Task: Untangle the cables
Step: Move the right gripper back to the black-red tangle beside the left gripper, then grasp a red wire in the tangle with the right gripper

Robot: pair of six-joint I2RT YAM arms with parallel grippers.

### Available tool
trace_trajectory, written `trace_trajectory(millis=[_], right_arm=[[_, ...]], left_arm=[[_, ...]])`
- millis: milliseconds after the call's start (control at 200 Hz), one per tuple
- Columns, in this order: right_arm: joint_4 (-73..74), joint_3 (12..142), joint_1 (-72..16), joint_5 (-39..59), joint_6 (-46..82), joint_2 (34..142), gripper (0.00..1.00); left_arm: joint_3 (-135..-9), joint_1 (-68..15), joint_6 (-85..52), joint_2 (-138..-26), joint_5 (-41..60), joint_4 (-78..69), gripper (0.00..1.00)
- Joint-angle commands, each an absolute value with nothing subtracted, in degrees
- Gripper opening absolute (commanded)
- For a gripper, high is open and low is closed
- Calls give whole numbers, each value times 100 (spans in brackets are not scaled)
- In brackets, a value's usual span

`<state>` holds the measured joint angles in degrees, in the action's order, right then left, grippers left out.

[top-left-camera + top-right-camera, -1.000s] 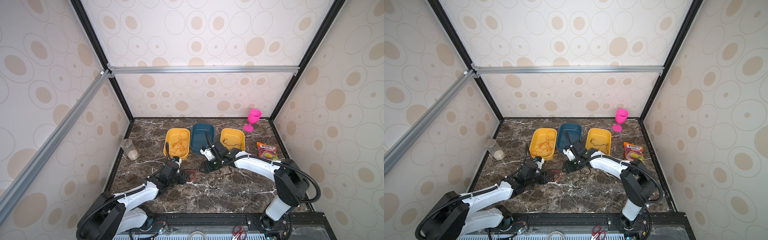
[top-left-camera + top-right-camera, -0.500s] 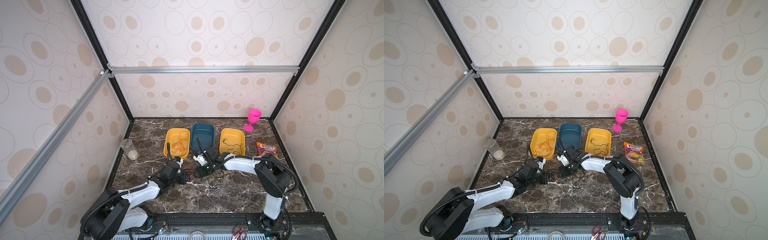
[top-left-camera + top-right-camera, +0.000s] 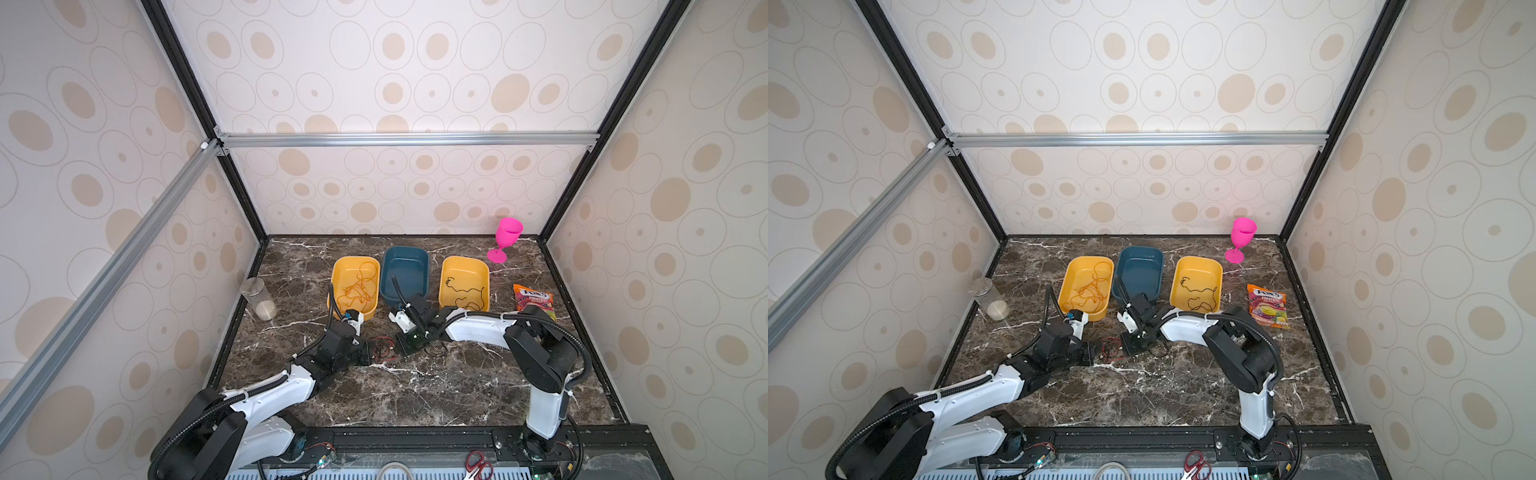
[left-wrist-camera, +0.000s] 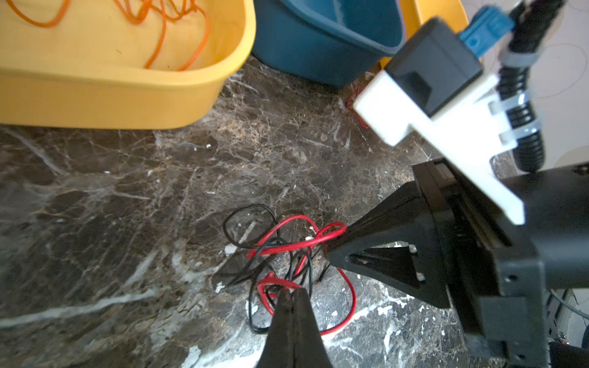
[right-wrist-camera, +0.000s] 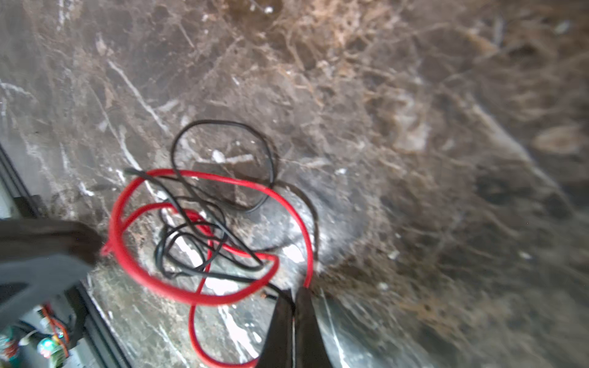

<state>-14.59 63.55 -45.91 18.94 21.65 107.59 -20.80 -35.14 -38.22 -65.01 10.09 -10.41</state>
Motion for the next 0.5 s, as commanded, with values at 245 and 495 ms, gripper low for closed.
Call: trace_trajectory(millis=[245,495], right_arm=[[-1715,5797,-4594,1485,1572,9815,0],[-1591,5736,-4586,1795,1288,9859,0]], left_arm=[[-1973,-3450,-3803,-6263,930,-831,12],[-1950,-3451,-3677,-6667,1453,-1284,36]])
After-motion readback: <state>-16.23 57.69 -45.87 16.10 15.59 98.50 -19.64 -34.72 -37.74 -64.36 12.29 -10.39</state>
